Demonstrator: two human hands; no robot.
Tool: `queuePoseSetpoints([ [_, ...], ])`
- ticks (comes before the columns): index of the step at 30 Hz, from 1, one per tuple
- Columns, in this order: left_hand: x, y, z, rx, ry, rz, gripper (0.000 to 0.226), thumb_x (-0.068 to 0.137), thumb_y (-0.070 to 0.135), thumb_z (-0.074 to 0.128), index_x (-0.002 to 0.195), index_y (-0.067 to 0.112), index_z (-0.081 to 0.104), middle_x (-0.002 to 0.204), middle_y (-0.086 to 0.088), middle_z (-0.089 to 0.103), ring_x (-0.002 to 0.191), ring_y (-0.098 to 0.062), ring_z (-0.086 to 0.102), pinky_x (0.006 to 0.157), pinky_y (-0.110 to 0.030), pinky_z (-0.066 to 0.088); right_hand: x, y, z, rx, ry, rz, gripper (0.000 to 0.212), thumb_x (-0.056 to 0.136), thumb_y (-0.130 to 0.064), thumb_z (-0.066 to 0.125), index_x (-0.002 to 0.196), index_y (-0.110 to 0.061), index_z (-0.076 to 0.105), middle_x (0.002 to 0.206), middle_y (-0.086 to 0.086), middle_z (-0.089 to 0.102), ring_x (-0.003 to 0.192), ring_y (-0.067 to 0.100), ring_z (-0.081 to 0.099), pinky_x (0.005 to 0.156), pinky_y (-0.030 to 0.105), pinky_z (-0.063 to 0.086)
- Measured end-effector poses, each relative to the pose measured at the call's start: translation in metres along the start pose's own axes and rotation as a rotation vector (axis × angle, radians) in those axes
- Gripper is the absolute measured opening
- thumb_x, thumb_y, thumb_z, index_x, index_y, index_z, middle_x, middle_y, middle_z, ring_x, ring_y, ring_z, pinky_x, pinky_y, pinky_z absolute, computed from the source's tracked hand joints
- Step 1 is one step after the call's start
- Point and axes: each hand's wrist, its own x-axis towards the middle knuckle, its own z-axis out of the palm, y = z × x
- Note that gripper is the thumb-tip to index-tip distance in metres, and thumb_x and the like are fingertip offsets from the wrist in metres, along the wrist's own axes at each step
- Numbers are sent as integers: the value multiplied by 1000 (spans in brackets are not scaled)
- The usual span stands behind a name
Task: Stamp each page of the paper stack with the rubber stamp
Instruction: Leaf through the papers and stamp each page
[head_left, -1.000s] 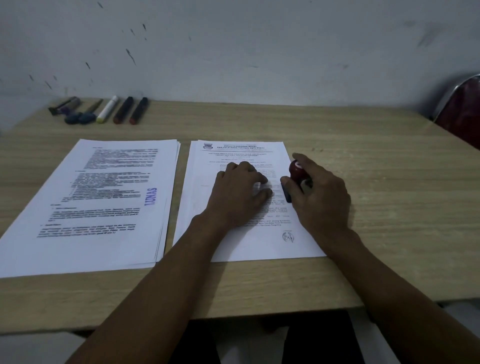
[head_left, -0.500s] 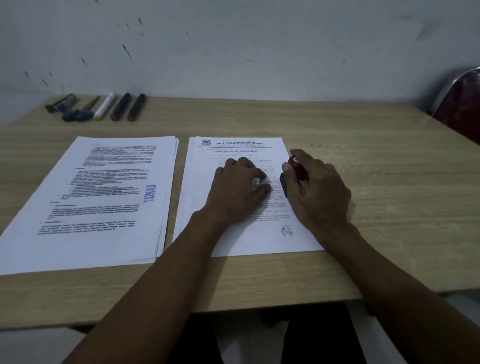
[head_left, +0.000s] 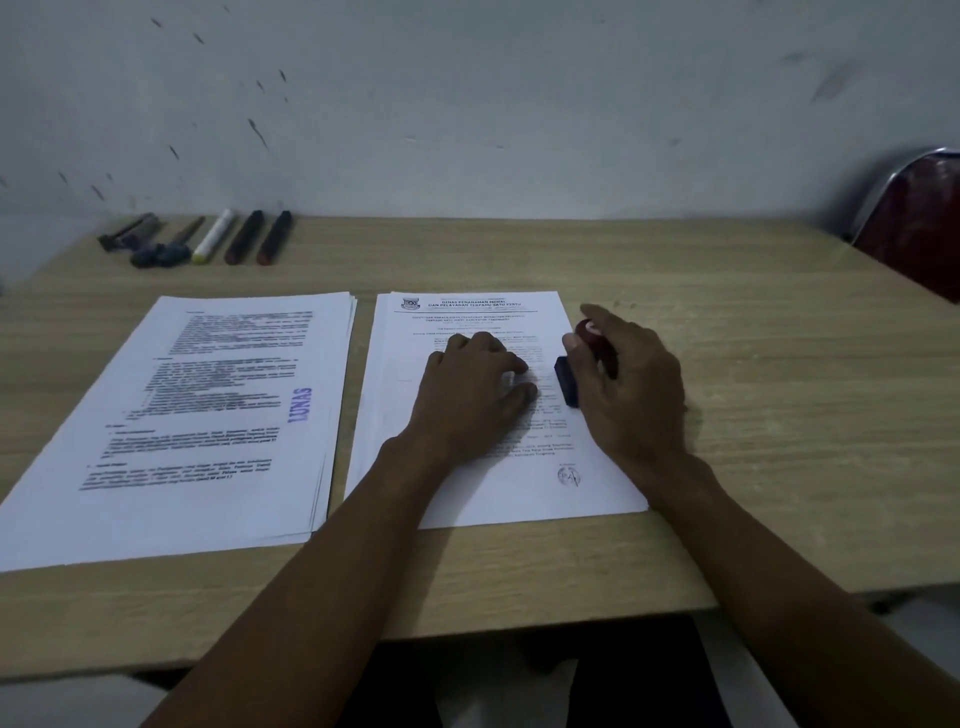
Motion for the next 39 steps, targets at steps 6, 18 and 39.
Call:
queuePoseSetpoints([
  [6,0,-2,0,-50,7,-1,29,88,43,59,111,27,69,118,4,59,113,-23,47,93,-38,38,26,21,-16,135,199,96,35,97,-28,56,124,-6,58,97,3,69,88,15,64,82,32,51],
  [18,0,-2,1,-61,12,-9,29,88,43,60,111,27,69,117,5,59,112,-22,47,92,-37,38,23,37,-16,136,143,162,30,91,-26,68,112,-9,54,93,-6,67,85,14,66,72,29,48],
  [39,1,-3,0,-48,-1,-6,30,88,43,59,111,27,69,118,5,59,112,-23,48,92,-38,39,25,30,-5,70,57,135,32,86,-19,72,115,-16,59,90,-8,65,77,18,66,73,30,51],
])
